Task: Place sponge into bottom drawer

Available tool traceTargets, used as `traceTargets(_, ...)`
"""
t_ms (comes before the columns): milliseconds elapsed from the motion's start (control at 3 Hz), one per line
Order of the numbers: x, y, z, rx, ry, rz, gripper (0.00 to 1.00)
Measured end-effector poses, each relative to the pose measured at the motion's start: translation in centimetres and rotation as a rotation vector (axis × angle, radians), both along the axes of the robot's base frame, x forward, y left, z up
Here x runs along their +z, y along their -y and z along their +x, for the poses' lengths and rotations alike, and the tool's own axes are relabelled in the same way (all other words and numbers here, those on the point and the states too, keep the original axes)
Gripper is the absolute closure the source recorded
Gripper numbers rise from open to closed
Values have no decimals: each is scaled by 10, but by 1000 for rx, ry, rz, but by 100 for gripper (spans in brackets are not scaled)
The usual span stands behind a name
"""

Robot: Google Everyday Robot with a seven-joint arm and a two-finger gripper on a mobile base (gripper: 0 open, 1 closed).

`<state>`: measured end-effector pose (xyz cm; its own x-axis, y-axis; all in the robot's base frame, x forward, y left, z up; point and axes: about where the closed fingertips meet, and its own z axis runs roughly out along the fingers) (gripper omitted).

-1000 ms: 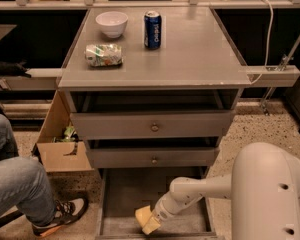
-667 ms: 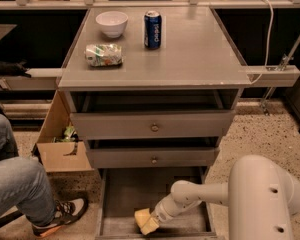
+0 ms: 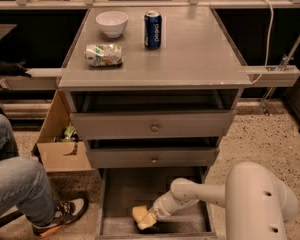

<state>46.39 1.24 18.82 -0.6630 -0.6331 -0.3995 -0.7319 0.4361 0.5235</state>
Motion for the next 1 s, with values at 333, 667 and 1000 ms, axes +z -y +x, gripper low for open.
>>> traceTargets(333, 6, -6, 12, 2, 15, 25, 22)
traceTargets(667, 6, -6, 12, 2, 15, 25, 0)
traceTargets(1000, 6, -6, 12, 2, 15, 25, 0)
